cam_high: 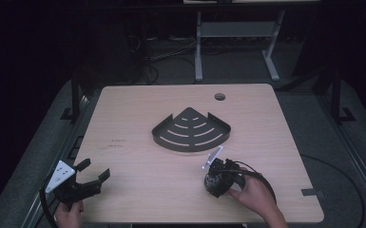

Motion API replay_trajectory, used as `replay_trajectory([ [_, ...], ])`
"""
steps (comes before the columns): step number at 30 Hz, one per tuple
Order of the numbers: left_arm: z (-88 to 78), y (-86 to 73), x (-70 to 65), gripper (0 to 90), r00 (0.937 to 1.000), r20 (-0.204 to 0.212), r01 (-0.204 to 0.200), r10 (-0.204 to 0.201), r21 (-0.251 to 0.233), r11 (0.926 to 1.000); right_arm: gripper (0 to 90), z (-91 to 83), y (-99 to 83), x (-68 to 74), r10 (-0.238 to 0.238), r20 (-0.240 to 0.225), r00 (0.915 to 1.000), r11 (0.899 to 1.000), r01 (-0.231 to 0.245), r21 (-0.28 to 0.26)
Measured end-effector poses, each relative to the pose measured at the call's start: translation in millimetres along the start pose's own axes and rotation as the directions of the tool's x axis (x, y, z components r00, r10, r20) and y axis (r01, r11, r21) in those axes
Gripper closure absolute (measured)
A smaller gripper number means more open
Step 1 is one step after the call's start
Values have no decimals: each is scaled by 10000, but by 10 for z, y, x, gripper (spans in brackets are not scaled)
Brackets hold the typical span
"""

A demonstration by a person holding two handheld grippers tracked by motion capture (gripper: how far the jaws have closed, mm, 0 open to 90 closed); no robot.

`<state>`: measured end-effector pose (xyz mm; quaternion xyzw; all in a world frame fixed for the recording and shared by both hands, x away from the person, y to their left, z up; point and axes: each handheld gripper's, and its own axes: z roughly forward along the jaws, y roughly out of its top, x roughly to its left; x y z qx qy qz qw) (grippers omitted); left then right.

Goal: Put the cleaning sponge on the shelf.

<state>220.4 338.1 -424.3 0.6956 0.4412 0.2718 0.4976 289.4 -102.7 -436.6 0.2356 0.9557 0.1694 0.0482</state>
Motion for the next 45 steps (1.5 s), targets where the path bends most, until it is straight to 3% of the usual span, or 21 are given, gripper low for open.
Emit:
replay_trajectory([
  [21, -1, 7, -3, 132, 10000, 6, -56, 56, 6, 10000, 328, -2, -2, 6, -160, -120, 9998, 9998, 161, 95],
  [36, 15, 3, -22, 132, 10000, 77, -63, 62, 89, 9999, 330, -217, 81, -59, -281, -218, 9994, 9994, 277, -200],
  [45, 20, 6, -23, 132, 9999, 78, -90, 89, 102, 9999, 330, -260, 195, -140, -382, -441, 9983, 9991, 375, -172],
])
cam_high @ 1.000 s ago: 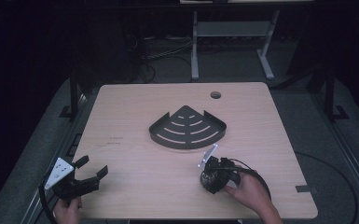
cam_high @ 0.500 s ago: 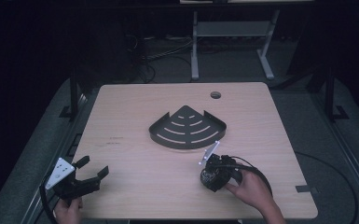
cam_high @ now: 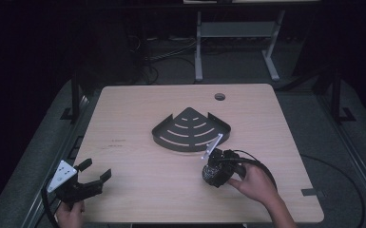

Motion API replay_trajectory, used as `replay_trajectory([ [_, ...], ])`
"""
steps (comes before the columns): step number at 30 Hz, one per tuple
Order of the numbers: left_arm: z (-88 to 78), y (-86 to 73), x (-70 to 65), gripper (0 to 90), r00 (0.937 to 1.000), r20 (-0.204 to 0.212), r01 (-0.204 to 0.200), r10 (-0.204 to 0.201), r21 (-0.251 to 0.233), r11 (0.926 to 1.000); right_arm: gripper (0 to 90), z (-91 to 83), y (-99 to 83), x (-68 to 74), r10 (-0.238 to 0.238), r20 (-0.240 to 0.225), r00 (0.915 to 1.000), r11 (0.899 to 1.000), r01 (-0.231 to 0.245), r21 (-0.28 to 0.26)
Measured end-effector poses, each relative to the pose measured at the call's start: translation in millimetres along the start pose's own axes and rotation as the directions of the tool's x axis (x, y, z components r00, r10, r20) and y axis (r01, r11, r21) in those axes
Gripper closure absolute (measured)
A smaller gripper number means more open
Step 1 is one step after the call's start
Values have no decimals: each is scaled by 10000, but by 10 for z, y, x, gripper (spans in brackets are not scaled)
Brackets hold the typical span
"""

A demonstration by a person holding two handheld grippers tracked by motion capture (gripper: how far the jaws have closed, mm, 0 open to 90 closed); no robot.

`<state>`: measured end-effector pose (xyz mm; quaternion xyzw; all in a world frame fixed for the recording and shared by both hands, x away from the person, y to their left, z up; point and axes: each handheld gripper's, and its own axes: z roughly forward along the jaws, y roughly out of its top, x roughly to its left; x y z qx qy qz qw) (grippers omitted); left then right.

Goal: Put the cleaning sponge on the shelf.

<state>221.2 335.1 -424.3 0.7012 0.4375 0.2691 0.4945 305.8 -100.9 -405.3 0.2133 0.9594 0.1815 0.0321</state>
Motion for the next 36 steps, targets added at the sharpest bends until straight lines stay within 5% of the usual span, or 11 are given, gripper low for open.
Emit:
replay_trajectory([
  [36, 36, 7, -21, 132, 9999, 8, -103, 103, 109, 9999, 329, -136, 347, -255, -86, -692, 9976, 10000, 87, 18],
])
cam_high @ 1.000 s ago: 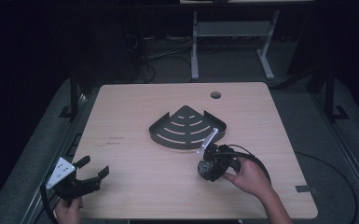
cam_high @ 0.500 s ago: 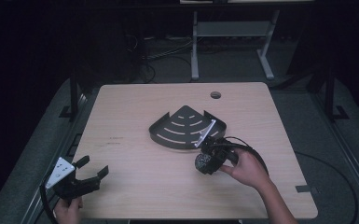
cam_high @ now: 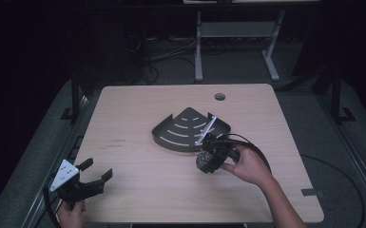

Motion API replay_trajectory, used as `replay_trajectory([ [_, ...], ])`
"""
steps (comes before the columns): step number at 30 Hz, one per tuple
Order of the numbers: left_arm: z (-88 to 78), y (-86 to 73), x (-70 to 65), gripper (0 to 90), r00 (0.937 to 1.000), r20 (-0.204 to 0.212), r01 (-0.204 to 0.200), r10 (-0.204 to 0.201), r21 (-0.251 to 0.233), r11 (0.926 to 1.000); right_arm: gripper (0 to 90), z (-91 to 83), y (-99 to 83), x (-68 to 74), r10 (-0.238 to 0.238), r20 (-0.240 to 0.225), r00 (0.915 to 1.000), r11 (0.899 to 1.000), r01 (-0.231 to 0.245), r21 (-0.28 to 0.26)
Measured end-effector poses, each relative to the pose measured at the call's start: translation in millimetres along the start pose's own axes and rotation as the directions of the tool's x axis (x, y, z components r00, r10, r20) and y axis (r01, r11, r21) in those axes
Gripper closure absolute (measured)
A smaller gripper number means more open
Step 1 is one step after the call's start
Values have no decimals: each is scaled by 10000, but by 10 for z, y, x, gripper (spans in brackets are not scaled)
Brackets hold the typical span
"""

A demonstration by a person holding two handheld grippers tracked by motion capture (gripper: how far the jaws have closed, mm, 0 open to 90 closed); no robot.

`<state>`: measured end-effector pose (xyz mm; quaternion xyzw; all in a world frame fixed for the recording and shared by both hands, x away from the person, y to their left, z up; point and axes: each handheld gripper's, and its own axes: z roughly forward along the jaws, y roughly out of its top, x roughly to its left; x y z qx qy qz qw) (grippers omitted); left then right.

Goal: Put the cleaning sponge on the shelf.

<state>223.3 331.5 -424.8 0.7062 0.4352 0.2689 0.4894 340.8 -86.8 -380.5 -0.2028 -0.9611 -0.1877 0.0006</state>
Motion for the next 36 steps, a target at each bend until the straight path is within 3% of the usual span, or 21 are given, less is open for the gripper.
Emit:
replay_trajectory([
  [36, -7, 6, 1, 132, 10000, -7, 53, -53, -61, 10000, 328, -198, 439, -243, -144, 83, 9999, 9998, 143, 136],
])
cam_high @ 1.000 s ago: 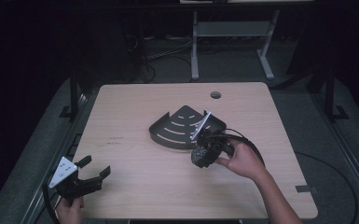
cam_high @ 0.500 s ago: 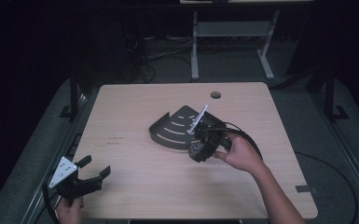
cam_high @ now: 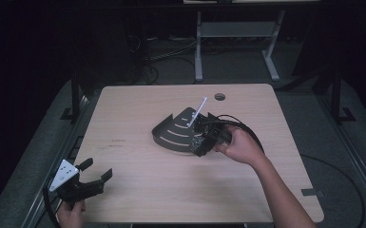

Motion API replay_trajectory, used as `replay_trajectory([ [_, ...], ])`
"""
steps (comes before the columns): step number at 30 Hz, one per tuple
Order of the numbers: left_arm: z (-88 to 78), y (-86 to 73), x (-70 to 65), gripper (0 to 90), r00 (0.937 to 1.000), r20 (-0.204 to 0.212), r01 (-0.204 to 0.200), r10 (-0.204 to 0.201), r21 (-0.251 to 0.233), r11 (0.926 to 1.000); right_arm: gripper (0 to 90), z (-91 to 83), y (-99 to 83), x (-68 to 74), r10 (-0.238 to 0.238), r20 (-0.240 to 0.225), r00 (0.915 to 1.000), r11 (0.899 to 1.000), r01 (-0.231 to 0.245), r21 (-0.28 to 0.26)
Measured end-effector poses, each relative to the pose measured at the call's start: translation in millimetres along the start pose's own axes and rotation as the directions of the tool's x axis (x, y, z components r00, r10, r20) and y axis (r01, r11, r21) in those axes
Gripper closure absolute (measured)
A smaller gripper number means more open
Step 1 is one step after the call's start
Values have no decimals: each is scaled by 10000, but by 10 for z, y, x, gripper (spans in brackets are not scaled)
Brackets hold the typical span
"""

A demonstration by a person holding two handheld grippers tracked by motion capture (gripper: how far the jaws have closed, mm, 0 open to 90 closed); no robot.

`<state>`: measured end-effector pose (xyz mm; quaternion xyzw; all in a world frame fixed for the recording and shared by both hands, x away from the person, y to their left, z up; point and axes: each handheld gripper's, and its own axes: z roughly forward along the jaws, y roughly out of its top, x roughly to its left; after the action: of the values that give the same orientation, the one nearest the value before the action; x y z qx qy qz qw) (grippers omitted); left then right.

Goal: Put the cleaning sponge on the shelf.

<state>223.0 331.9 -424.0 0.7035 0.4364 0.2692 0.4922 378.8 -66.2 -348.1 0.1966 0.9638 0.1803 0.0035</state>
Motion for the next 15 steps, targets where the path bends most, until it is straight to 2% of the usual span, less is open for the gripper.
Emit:
replay_trajectory([
  [11, -5, 0, 5, 132, 10000, 0, 53, -53, 24, 10000, 328, 74, 180, -131, 66, -5, 10000, 9998, -66, 195],
  [12, -6, 0, 5, 132, 10000, 18, 52, -52, -18, 10000, 328, 90, 208, -160, 144, -132, 9998, 9998, -142, 124],
  [15, -3, 2, 4, 132, 10000, 10, 21, -21, 3, 10000, 328, 109, 230, -176, 104, -23, 9999, 9997, -103, 230],
])
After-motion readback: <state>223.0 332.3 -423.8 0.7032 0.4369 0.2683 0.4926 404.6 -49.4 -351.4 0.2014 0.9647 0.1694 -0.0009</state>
